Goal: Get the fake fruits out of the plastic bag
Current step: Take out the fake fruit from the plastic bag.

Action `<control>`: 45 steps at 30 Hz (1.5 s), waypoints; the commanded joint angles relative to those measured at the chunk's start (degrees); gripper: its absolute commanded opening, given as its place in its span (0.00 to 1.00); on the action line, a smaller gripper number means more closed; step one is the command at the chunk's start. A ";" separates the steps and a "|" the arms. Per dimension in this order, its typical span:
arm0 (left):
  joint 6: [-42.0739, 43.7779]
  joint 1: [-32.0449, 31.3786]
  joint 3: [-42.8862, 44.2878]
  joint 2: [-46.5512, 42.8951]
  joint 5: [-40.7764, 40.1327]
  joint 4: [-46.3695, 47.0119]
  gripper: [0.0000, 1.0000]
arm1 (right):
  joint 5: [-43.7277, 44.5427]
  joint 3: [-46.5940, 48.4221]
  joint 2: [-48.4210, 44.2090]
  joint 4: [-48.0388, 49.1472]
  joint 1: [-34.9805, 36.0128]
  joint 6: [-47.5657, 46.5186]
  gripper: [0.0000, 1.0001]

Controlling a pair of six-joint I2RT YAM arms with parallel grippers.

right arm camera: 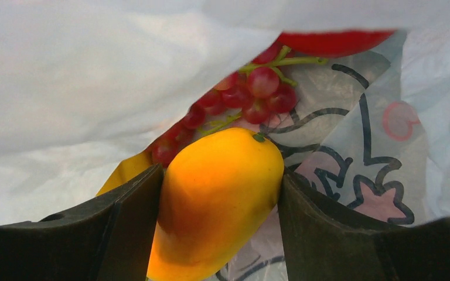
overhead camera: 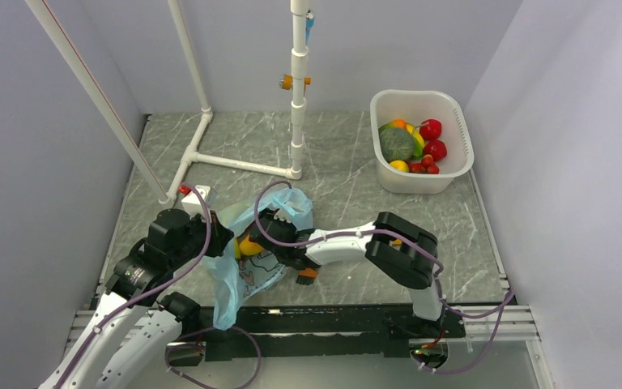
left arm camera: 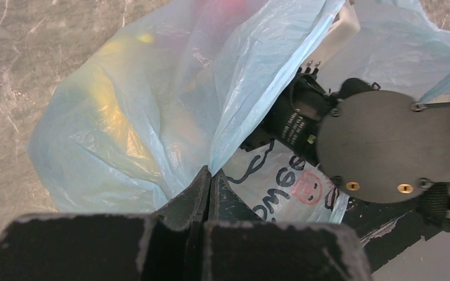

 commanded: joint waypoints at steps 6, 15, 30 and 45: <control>-0.72 -0.15 0.27 0.15 -1.09 0.65 0.00 | -5.95 -5.52 -10.65 10.72 1.24 -10.26 0.34; -1.05 -0.42 0.40 0.56 -1.66 0.26 0.00 | -18.24 -11.31 -15.61 17.64 3.04 -19.52 0.28; -1.32 -1.65 0.27 -0.51 -2.18 0.15 0.00 | -47.38 -17.05 -23.32 21.94 3.13 -36.23 0.25; -2.10 -4.49 0.40 -0.38 -2.92 -0.49 0.00 | -40.12 -9.71 -39.66 9.23 2.59 -39.55 0.04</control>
